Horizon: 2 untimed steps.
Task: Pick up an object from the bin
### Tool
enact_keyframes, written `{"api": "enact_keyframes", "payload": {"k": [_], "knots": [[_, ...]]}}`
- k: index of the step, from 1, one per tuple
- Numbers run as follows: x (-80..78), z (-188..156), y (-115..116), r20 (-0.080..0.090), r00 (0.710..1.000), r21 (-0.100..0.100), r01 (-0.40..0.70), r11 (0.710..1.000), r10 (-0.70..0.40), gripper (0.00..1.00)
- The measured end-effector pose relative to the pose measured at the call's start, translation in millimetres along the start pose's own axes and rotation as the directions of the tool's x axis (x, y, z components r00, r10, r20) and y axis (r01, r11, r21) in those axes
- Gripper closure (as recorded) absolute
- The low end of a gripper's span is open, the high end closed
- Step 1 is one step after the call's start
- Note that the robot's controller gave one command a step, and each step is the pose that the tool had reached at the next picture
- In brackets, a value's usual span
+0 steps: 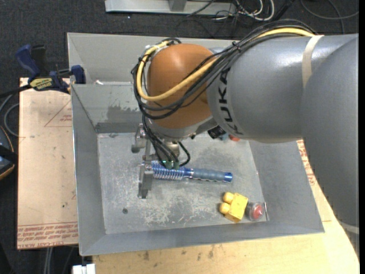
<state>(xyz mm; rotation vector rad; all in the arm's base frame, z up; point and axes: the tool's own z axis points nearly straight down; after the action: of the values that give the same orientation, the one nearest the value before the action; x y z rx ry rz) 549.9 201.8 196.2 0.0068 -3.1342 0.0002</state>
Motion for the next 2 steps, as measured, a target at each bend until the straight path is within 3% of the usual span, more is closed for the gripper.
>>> {"api": "enact_keyframes", "payload": {"k": [1,2], "knots": [[20.4,125,-59,0.019,0.998,-0.005,0.059,0.998,-0.059,0.00],[39.1,123,-212,0.020,0.995,-0.005,-0.098,0.995,0.099,0.00]]}}
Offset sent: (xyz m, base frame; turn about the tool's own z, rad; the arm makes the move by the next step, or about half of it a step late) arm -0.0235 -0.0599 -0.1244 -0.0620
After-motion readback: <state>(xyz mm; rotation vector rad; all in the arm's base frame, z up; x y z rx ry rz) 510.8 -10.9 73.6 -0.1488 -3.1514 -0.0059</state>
